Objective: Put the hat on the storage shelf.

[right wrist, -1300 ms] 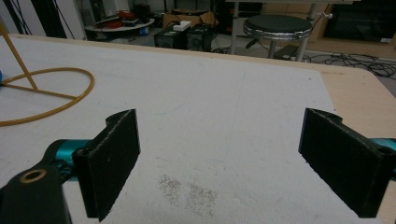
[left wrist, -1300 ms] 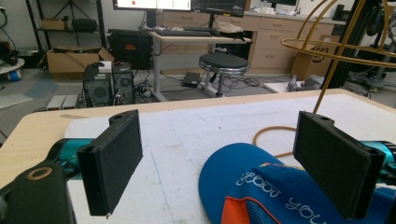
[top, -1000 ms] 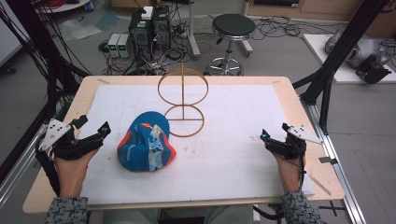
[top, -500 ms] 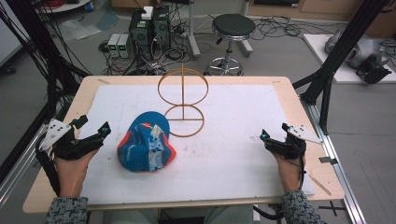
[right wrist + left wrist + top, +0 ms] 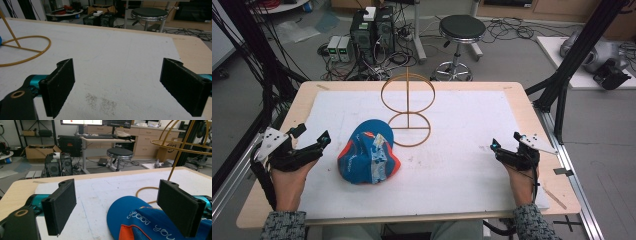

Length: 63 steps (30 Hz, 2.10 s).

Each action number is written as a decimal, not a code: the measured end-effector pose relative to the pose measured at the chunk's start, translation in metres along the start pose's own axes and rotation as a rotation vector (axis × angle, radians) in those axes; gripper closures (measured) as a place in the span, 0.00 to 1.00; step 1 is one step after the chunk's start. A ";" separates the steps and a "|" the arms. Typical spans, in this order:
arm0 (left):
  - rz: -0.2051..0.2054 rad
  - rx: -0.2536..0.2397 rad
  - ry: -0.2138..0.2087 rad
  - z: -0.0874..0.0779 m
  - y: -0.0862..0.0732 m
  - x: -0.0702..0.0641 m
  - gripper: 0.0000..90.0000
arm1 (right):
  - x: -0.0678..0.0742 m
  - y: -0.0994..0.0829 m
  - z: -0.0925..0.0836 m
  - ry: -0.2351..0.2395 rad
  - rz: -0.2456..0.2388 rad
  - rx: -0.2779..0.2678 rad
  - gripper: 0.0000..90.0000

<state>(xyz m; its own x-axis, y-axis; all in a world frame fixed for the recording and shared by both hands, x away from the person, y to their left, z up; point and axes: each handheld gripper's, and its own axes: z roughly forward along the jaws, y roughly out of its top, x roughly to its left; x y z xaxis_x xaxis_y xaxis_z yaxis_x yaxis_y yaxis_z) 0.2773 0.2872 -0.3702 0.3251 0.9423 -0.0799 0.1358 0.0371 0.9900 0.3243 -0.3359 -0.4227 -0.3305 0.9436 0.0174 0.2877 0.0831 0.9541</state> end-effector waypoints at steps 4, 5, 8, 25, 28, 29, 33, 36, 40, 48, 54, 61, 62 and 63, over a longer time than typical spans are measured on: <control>0.000 0.000 0.000 -0.001 0.000 0.000 0.18 | 0.000 0.000 0.000 0.000 0.001 -0.001 0.13; 0.000 0.000 -0.001 -0.001 0.000 0.000 0.18 | 0.000 0.000 0.000 0.000 0.001 -0.001 0.13; 0.001 0.000 0.000 -0.001 0.000 0.001 0.18 | 0.000 0.000 0.000 0.000 0.003 0.001 0.13; 0.002 0.003 -0.003 0.000 0.000 0.000 0.18 | 0.000 0.000 0.000 0.002 0.004 0.005 0.13; -0.001 0.001 -0.004 0.000 0.000 0.000 0.18 | 0.000 0.000 0.000 0.003 0.001 0.004 0.13; -0.001 0.000 -0.004 0.000 0.000 0.000 0.18 | 0.000 0.000 0.000 0.004 0.004 0.007 0.13; 0.000 -0.006 -0.028 0.000 0.000 -0.002 0.18 | 0.000 0.000 0.000 0.002 0.002 0.006 0.13; 0.002 -0.008 -0.062 0.001 0.000 -0.004 0.18 | 0.000 0.000 0.001 0.003 0.002 0.006 0.13; 0.034 -0.014 -0.194 0.003 0.002 -0.011 0.21 | 0.000 0.000 0.001 0.003 0.003 0.008 0.13; 0.079 -0.013 -0.366 0.007 0.001 -0.020 0.21 | -0.001 0.000 0.000 -0.001 0.001 0.007 0.13; 0.148 0.018 -0.554 0.014 -0.007 -0.034 0.28 | 0.000 0.000 0.001 0.000 -0.002 0.011 0.13; 0.199 0.074 -0.640 0.024 -0.016 -0.053 0.30 | -0.001 0.000 0.001 0.000 0.000 0.012 0.13; 0.199 0.074 -0.640 0.024 -0.016 -0.053 0.31 | -0.001 0.000 0.001 0.000 0.000 0.012 0.13; 0.206 0.081 -0.646 0.025 -0.017 -0.054 0.31 | -0.001 0.000 0.001 0.001 0.001 0.012 0.13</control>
<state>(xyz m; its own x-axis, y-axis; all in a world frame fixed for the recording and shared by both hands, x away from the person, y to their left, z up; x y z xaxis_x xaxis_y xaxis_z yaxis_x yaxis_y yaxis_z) 0.2807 0.2268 -0.3860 0.8416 0.5392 0.0309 0.0727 -0.1699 0.9828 0.3252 -0.3363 -0.4234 -0.3311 0.9434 0.0188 0.2987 0.0859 0.9505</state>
